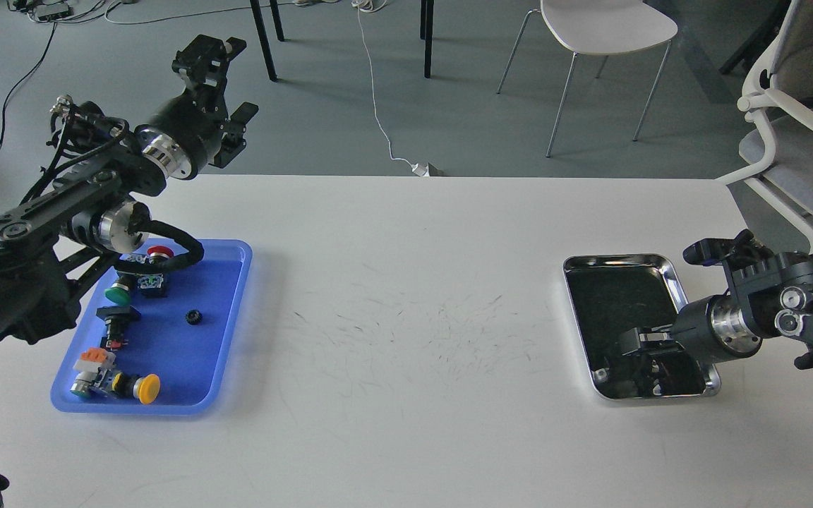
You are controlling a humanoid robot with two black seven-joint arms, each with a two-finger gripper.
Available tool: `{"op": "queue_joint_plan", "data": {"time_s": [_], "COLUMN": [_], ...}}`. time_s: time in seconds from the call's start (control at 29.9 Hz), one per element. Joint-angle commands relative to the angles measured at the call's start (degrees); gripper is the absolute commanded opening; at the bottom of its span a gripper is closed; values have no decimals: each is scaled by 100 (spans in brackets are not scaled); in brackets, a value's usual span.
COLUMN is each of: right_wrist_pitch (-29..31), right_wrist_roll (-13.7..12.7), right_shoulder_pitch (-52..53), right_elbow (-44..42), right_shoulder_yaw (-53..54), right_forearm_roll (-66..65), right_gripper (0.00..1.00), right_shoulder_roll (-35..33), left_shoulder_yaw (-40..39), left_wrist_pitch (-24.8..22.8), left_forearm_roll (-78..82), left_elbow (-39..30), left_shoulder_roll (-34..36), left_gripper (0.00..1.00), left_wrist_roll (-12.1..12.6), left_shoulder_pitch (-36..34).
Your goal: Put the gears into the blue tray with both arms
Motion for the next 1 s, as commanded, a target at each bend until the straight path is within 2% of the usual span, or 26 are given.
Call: {"op": "queue_joint_plan", "data": {"time_s": [0.0,0.07,0.13,0.64,0.77,0.84,0.87,0.97], "right_wrist_pitch": [82,118,118,118,109,109,109,109], "right_wrist_roll": [3,3,3,3,-6,3,3,3], "right_shoulder_pitch": [28,37,28,46,81,98,116,125], "right_elbow": [-17,-43,-104,-202,-210,-219,-219,-219], "right_shoulder_yaw": [-63,-63,-63,-63,-54,-54,-54,-54], "right_forearm_roll": [-36,-62,-80,-80,-71,-62,-53,-62], "right_gripper": [29,18,14,15,54,85,94,95], "right_shoulder_roll": [16,16,25,42,42,33,16,-2], "left_shoulder_yaw": [-9,-9,-9,-9,-9,-9,-9,-9], "left_wrist_pitch": [0,0,0,0,0,9,9,9], "left_forearm_roll": [-3,-3,-3,6,6,6,6,6], "left_elbow": [-6,-6,-6,-6,-6,-6,-6,-6], "left_shoulder_roll": [9,9,18,35,35,35,35,26], "left_gripper": [98,98,98,98,98,98,98,98], "left_wrist_roll": [0,0,0,0,0,0,0,0], "left_shoulder_pitch": [1,1,1,-8,1,-8,-8,-8]}}
